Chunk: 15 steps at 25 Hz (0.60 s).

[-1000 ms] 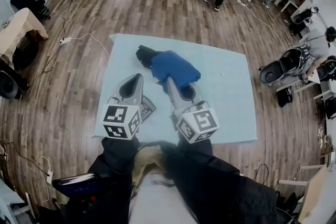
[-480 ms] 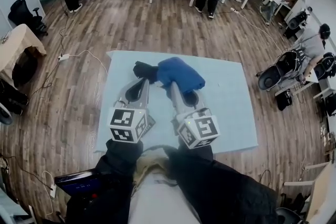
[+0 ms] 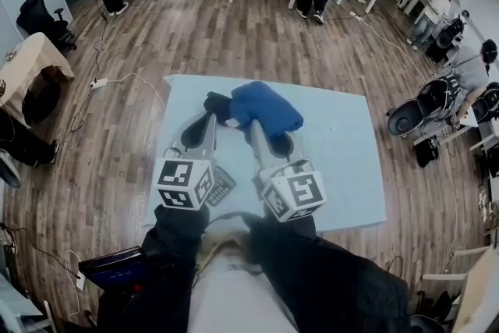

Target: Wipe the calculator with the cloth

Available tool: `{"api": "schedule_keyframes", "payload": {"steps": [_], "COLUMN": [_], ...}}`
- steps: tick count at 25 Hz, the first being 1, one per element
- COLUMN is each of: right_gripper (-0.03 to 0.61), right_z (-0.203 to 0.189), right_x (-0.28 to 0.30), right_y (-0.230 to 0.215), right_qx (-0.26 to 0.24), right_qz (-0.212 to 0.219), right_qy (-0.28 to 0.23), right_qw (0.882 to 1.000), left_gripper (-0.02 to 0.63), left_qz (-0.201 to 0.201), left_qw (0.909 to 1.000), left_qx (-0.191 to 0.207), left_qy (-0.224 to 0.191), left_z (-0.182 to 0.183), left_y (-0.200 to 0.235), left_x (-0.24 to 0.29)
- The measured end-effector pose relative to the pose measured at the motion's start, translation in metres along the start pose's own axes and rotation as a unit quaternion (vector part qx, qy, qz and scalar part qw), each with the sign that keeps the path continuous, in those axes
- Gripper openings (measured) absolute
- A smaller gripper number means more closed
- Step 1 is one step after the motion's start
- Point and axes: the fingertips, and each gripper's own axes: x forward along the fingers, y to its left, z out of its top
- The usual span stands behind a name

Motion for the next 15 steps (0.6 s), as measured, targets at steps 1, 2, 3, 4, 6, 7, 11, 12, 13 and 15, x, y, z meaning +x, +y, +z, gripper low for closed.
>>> {"api": "schedule_keyframes", "payload": {"steps": [1, 2, 3, 4, 6, 7, 11, 12, 13, 15], "right_gripper": [0.058, 0.058, 0.058, 0.058, 0.058, 0.058, 0.058, 0.058, 0.058, 0.058], "right_z": [0.001, 0.001, 0.001, 0.0, -0.001, -0.001, -0.002, -0.004, -0.005, -0.006], "right_x": [0.001, 0.001, 0.001, 0.001, 0.001, 0.001, -0.001, 0.0, 0.001, 0.005], "right_y": [0.001, 0.002, 0.003, 0.003, 0.001, 0.0, -0.003, -0.003, -0.005, -0.007], "right_qx": [-0.001, -0.003, -0.004, -0.004, -0.005, -0.006, -0.006, -0.005, -0.005, -0.007], "right_qz": [0.002, 0.002, 0.002, 0.001, -0.001, -0.003, -0.011, -0.012, -0.013, -0.016], "right_qy": [-0.001, 0.0, 0.0, 0.001, 0.002, 0.002, 0.004, 0.006, 0.007, 0.009], "right_qw": [1.0, 1.0, 1.0, 1.0, 1.0, 1.0, 1.0, 1.0, 1.0, 1.0], "left_gripper": [0.003, 0.003, 0.003, 0.003, 0.003, 0.003, 0.003, 0.003, 0.003, 0.003], "left_qz": [0.0, -0.001, -0.001, -0.002, -0.003, -0.004, -0.01, -0.011, -0.013, -0.017], "left_qw": [1.0, 1.0, 1.0, 1.0, 0.9999, 0.9999, 0.9999, 0.9998, 0.9998, 0.9997], "left_qx": [0.002, 0.004, 0.005, 0.006, 0.008, 0.008, 0.007, 0.007, 0.007, 0.006], "left_qy": [0.002, 0.004, 0.006, 0.007, 0.008, 0.009, 0.012, 0.012, 0.012, 0.014], "left_z": [0.0, -0.001, -0.002, -0.002, -0.003, -0.003, -0.005, -0.006, -0.006, -0.007], "left_y": [0.0, 0.0, -0.001, -0.001, -0.001, -0.001, -0.002, -0.002, -0.001, 0.0], "left_x": [0.0, 0.0, 0.0, 0.0, 0.001, 0.001, 0.003, 0.004, 0.006, 0.012]}}
